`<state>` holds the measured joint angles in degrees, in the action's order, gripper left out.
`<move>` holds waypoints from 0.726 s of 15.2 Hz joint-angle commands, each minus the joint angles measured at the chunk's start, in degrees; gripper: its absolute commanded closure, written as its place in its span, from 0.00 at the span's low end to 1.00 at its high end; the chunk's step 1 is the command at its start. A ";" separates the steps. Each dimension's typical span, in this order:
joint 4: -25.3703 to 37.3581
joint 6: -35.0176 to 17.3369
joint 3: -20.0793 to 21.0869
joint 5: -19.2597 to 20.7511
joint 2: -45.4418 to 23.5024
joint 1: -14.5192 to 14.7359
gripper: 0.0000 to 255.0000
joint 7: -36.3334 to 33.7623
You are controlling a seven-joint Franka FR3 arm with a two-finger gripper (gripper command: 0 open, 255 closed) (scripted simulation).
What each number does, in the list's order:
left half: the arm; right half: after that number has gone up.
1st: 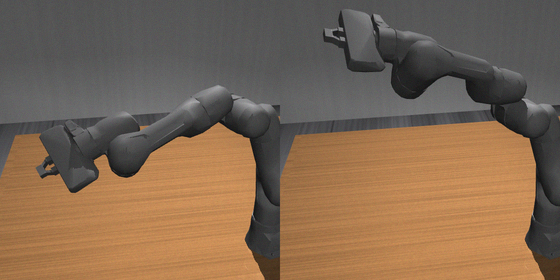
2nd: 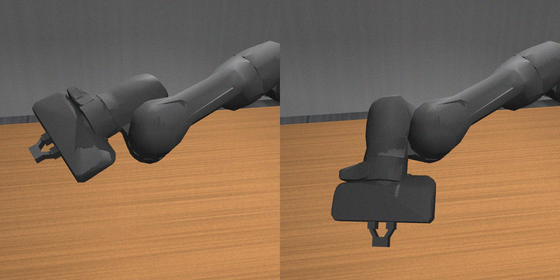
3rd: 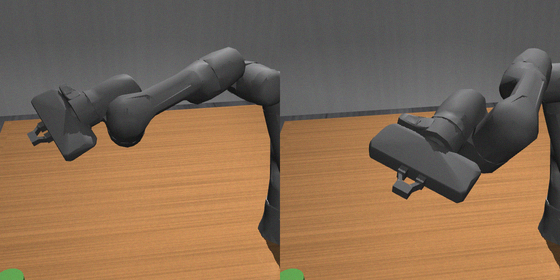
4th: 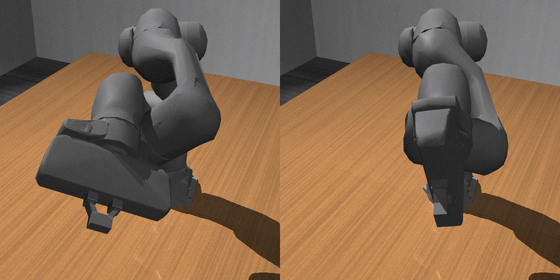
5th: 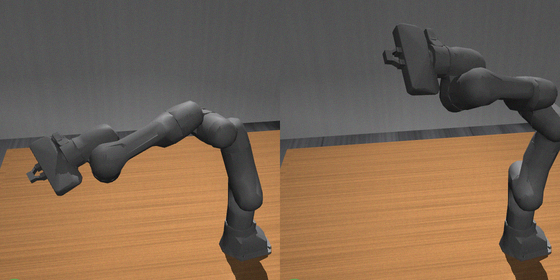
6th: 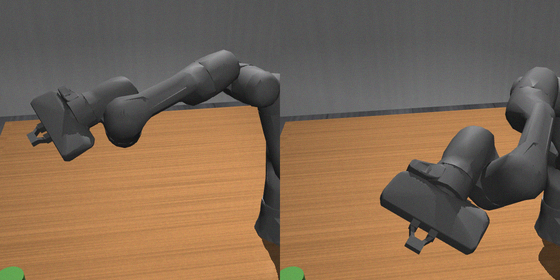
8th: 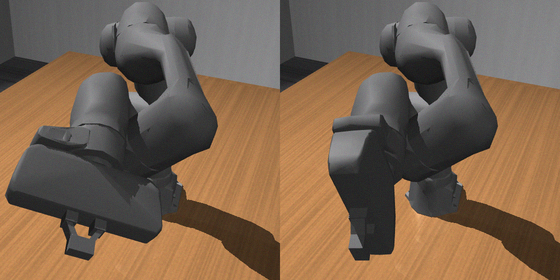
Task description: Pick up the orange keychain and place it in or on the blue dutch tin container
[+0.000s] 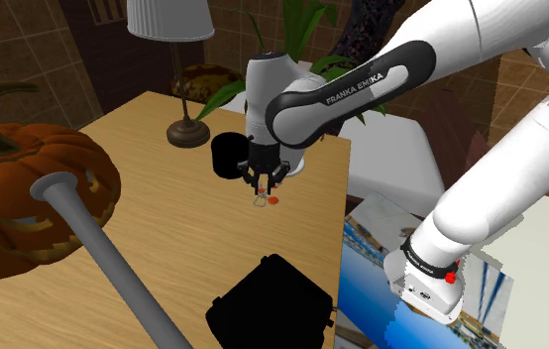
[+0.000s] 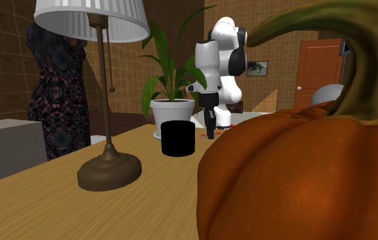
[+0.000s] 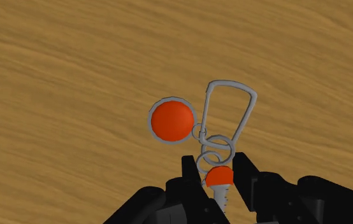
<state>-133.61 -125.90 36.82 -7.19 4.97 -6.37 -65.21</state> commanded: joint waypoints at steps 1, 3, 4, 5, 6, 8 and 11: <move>0.66 1.78 -0.20 -0.72 1.26 0.04 1.00 0.46; 1.44 3.43 -0.42 -1.23 2.27 0.08 1.00 0.83; 1.84 4.25 -0.54 -1.46 2.74 0.09 1.00 1.00; 2.26 5.07 -0.65 -1.67 3.20 0.10 1.00 1.16; 2.69 5.89 -0.77 -1.87 3.65 0.11 1.00 1.31; 3.59 7.52 -1.02 -2.22 4.48 0.14 1.00 1.57; 5.02 9.96 -1.39 -2.65 5.61 0.15 1.00 1.89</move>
<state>-128.80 -116.67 35.61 -9.60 10.05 -6.22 -63.57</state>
